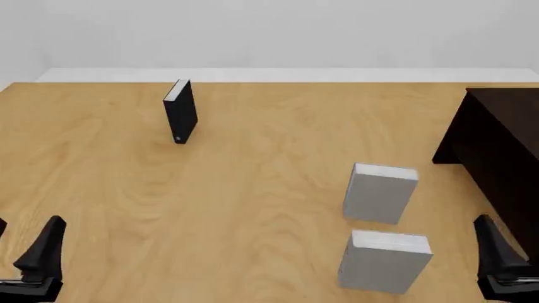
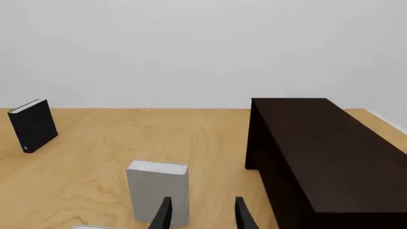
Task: Pick up the book on the right and place it on the cabinet shelf.
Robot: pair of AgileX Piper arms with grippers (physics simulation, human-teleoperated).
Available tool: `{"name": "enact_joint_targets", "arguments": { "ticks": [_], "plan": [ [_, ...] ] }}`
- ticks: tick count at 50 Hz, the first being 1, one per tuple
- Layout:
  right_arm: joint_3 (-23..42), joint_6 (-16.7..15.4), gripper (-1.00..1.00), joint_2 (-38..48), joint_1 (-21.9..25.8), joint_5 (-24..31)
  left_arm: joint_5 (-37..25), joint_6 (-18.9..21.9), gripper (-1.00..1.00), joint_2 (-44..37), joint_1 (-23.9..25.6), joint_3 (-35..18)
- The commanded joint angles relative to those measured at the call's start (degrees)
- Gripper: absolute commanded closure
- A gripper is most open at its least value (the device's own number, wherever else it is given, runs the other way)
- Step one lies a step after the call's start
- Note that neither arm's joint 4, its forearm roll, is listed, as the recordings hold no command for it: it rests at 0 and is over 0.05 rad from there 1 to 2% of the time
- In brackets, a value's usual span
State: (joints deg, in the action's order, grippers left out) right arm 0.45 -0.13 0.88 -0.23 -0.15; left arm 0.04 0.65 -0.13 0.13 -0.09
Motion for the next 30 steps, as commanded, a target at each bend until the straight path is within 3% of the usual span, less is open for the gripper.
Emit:
{"name": "enact_joint_targets", "arguments": {
  "ticks": [1,8,30],
  "plan": [
    [4.6,-3.7,-1.00,3.0,1.1,1.1,0.2,2.2,-1.00,-0.6,-0.1,-0.3],
    [12.5,-9.5,-1.00,9.0,4.1,4.1,-0.3,1.6,-1.00,-0.3,-0.5,-0.4],
    [38.1,-21.6,-1.00,29.4,11.7,13.5,-0.7,2.5,-1.00,0.1,-0.3,-0.8]
  ]
}}
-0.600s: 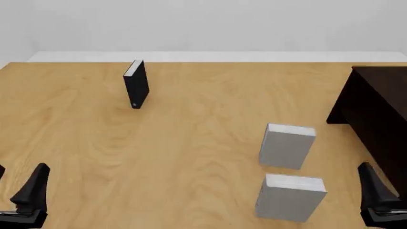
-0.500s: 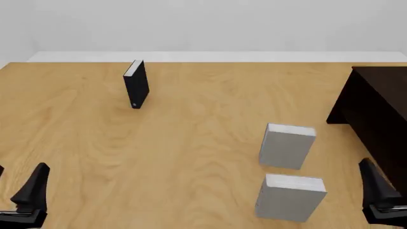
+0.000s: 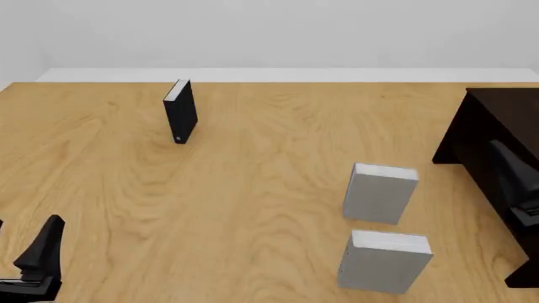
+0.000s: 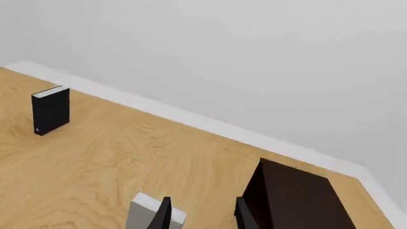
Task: Pick up the book on the right and place it on the cabinet shelf.
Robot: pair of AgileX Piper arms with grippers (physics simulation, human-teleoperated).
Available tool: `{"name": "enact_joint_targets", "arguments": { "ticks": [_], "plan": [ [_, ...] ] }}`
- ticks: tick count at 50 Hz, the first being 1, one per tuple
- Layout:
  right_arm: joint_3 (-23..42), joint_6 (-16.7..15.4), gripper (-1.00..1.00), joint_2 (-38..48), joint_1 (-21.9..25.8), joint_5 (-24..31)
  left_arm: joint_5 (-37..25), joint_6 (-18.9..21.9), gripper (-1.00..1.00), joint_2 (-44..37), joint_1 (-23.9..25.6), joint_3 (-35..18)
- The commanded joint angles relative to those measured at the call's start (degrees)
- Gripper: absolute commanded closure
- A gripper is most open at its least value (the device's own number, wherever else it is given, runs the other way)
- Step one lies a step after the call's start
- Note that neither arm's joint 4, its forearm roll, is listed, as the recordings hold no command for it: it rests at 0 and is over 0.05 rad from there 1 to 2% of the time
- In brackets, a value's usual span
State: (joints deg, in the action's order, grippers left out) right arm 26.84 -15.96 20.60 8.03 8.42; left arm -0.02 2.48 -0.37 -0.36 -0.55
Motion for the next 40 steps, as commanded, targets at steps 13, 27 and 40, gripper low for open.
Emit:
{"name": "enact_joint_targets", "arguments": {
  "ticks": [13,27,40],
  "plan": [
    [23.7,-10.7,-1.00,17.6,5.4,13.0,-0.8,0.0,-1.00,0.3,0.6,-0.2],
    [34.0,-17.2,-1.00,25.8,8.5,21.2,-0.9,0.4,-1.00,0.3,0.5,0.2],
    [44.4,-23.4,-1.00,34.7,11.0,28.9,-0.8,0.5,-1.00,0.4,0.8,0.2]
  ]
}}
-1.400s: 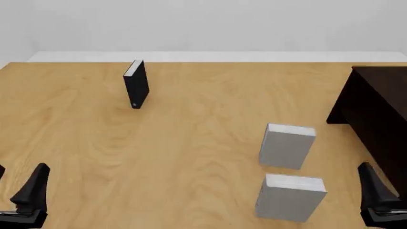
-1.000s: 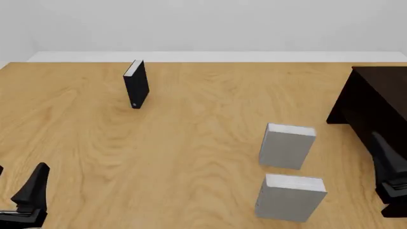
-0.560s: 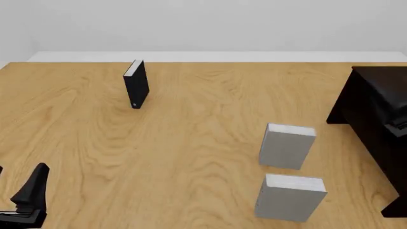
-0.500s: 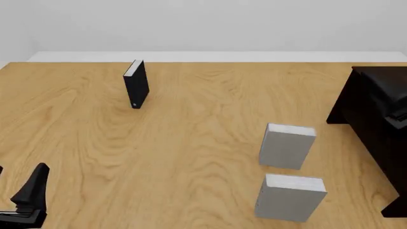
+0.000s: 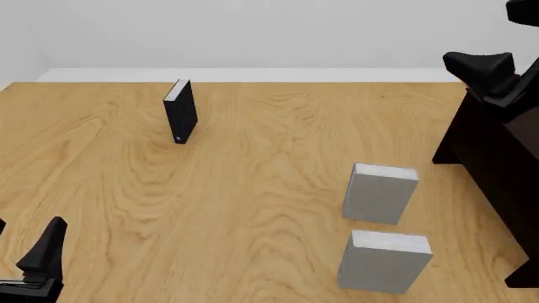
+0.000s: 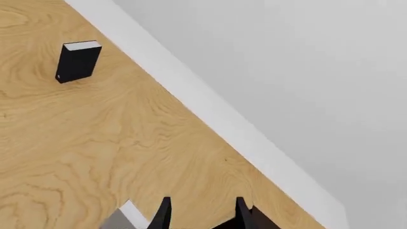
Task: Pick up the book on the right and place it on the cabinet shelf.
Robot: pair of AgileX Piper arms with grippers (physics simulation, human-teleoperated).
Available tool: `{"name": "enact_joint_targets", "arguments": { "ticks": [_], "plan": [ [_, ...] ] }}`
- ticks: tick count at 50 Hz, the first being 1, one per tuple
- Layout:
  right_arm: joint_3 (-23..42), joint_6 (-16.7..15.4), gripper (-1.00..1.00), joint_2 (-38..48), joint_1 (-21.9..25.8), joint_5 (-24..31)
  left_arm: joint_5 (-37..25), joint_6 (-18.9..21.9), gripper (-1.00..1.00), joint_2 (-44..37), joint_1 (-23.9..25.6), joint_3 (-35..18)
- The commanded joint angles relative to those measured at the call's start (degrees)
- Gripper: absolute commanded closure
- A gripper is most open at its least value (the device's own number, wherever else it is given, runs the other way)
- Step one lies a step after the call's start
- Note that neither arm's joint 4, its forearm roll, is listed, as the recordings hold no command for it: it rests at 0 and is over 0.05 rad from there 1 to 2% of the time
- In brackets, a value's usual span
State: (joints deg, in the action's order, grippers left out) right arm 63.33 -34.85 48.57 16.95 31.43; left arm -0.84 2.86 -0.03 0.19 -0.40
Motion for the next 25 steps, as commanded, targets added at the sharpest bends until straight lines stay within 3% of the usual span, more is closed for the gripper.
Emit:
{"name": "enact_joint_targets", "arguments": {
  "ticks": [1,20,25],
  "plan": [
    [8.3,-5.6,-1.00,7.3,2.2,6.5,-0.1,0.3,-1.00,0.0,0.3,0.1],
    [16.1,-8.4,-1.00,15.3,6.3,16.3,-0.3,0.4,-1.00,0.0,0.0,-0.1],
    [16.7,-11.7,-1.00,16.6,6.2,18.4,-0.5,0.4,-1.00,0.0,0.0,-0.1]
  ]
}}
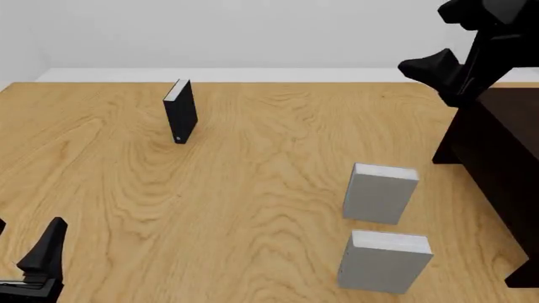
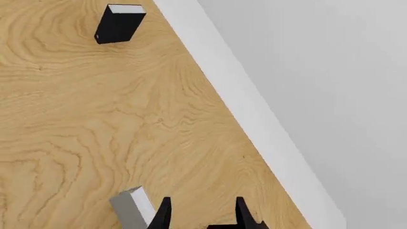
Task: Pick up the book on the right and place it on the cabinet shelf.
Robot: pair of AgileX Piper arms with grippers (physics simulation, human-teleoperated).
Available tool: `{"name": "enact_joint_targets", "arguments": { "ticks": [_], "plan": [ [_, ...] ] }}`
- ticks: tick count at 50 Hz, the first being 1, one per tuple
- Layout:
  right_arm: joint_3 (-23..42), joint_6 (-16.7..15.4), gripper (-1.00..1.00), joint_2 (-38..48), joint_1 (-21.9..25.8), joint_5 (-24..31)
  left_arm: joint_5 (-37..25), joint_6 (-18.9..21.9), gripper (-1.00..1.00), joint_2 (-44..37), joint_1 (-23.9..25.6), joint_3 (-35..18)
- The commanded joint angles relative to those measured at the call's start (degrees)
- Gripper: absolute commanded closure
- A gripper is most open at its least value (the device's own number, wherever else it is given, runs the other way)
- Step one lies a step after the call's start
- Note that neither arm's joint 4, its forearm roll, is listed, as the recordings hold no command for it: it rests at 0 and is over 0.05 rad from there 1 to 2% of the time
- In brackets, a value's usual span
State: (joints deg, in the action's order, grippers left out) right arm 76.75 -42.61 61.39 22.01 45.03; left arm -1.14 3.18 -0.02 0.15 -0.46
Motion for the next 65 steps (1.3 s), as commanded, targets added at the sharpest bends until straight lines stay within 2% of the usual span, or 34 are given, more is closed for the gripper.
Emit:
{"name": "enact_joint_targets", "arguments": {
  "ticks": [1,5,14,18,21,22,25,27,32,33,45,55,58,65],
  "plan": [
    [3.2,-4.6,-1.00,4.0,1.2,5.1,-0.2,0.1,-1.00,0.0,0.0,0.0],
    [2.1,-6.7,-1.00,4.8,2.1,7.1,-0.2,0.1,-1.00,0.0,-0.1,0.0],
    [3.9,-6.5,-1.00,7.0,4.4,9.8,-0.1,0.2,-1.00,0.0,-0.2,0.1],
    [2.7,-6.5,-1.00,7.7,5.7,11.0,-0.1,0.3,-1.00,0.0,-0.2,0.3],
    [1.3,-8.1,-1.00,7.5,5.2,10.5,-0.2,0.3,-1.00,0.0,-0.1,0.3],
    [1.5,-7.4,-1.00,7.7,5.4,10.1,-0.3,0.3,-1.00,0.0,-0.1,0.4],
    [-2.0,-8.8,-1.00,7.4,5.4,9.2,-0.3,0.4,-1.00,0.0,-0.1,0.4],
    [-2.5,-8.0,-1.00,7.7,6.1,9.1,-0.3,0.3,-1.00,0.0,-0.1,0.4],
    [-2.9,-8.3,-1.00,8.5,6.3,8.5,-0.5,0.4,-1.00,0.0,0.0,0.4],
    [-3.6,-9.4,-1.00,8.5,5.7,8.1,-0.6,0.4,-1.00,0.0,0.0,0.4],
    [-5.0,-9.1,-1.00,11.0,7.4,6.9,-0.8,0.7,-1.00,0.0,-0.2,0.5],
    [-7.5,-11.0,-1.00,13.3,6.1,3.7,-1.2,0.8,-1.00,0.0,-0.2,0.4],
    [-9.5,-12.9,-1.00,13.3,5.0,2.3,-1.5,1.0,-1.00,0.0,-0.3,0.4],
    [-10.0,-12.1,-1.00,14.4,5.5,1.3,-1.7,0.8,-1.00,0.0,-0.4,0.4]
  ]
}}
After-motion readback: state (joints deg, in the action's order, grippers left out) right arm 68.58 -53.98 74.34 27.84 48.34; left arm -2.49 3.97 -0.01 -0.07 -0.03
